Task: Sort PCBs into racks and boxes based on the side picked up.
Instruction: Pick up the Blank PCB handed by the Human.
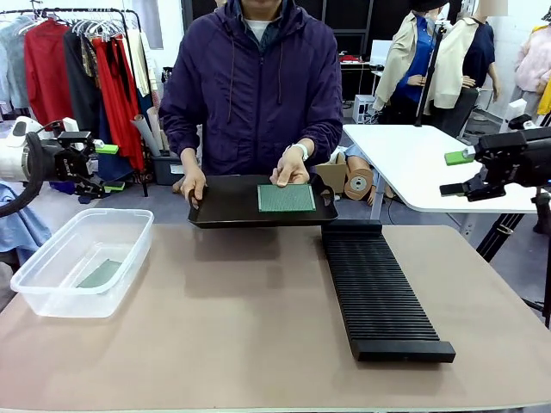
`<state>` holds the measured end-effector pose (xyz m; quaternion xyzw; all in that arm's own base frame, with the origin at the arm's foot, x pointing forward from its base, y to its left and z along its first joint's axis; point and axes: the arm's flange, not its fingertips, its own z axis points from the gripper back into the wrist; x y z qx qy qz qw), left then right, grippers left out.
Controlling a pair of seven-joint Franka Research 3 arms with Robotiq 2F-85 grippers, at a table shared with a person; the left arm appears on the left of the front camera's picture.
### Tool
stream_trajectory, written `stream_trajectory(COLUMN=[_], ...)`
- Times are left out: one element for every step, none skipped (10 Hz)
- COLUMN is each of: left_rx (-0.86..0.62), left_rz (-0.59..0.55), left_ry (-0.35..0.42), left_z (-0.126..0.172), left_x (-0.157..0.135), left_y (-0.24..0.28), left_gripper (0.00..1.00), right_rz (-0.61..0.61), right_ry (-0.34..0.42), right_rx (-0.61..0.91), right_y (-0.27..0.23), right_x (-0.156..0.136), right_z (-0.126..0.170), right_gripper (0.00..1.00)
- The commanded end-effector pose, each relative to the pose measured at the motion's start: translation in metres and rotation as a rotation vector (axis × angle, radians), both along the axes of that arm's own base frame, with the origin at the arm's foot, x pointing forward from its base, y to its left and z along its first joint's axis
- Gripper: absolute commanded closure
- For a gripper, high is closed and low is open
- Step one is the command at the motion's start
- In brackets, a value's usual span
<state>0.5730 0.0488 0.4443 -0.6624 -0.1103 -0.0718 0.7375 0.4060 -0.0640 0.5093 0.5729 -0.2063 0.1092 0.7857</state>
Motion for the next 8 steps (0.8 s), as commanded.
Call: stream_trajectory(left_rx=[0.009,0.009,0.009,0.009,0.009,0.009,0.009,0.009], left_rz=[0.002,0.002,0.002,0.002,0.002,0.002,0.002,0.002], left_ry=[0.001,0.001,0.001,0.001,0.001,0.001,0.001,0.001], left_z=[0.002,0.002,0.002,0.002,0.002,0.002,0.002,0.002], left_x=[-0.002,-0.002,-0.002,-0.002,-0.002,-0.002,-0.002,-0.002], left_y=[0.000,0.000,0.000,0.000,0.000,0.000,0.000,0.000], left_gripper=[0.00,0.00,0.00,0.00,0.00,0.00,0.00,0.00], right_rz=[-0.004,0.007,0.022,0.023,0.033,0.041,0.054,0.054], right_ry=[-0.023,-0.006,0.004,0.011,0.013,0.008,0.003,-0.001], right_rx=[0.013,0.014,0.028,0.027,0.036,0.041,0.055,0.064], right_y=[0.013,0.019,0.025,0.031,0.037,0.043,0.050,0.058], right_x=[0.014,0.021,0.029,0.036,0.044,0.054,0.064,0.075], right_z=[-0.007,-0.014,-0.022,-0.030,-0.039,-0.047,-0.056,-0.065], right_gripper=[0.00,0.00,0.00,0.00,0.00,0.00,0.00,0.00])
